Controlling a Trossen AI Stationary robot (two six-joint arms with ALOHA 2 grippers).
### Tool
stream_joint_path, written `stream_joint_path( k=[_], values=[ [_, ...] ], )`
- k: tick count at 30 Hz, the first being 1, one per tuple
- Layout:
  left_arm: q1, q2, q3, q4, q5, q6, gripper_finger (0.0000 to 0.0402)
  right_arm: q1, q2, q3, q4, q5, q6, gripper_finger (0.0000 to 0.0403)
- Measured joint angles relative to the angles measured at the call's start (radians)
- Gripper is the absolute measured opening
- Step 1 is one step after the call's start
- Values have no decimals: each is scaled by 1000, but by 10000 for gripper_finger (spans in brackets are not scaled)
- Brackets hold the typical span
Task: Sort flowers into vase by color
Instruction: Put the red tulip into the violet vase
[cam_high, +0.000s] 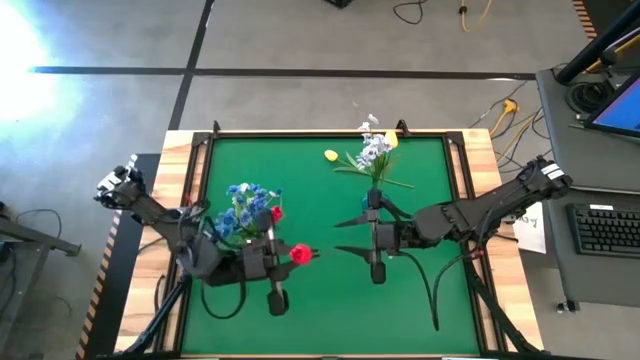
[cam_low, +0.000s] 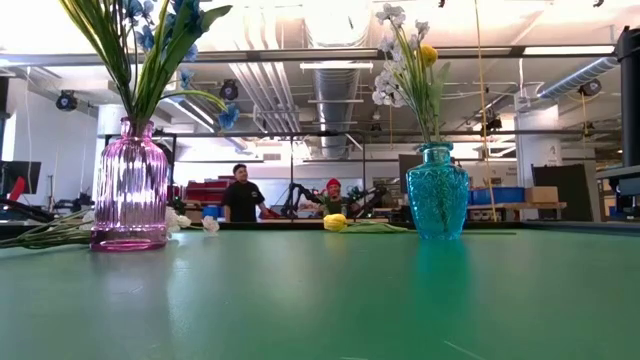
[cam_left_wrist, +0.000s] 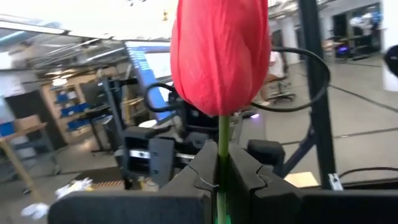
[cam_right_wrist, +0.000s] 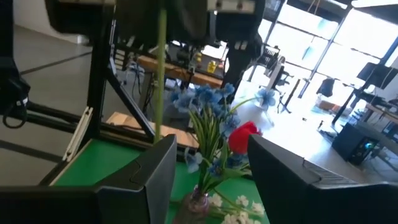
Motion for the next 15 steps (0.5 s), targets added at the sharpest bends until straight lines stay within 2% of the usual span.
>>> stream_joint_path(
  k=[6, 15],
  values=[
    [-76, -42, 46, -100, -162, -64, 0, 0, 0, 0, -34, 20, 19, 192],
    [-194, -102, 121, -384, -457, -266, 0, -2, -5, 0, -37, 33, 8, 192]
  ],
)
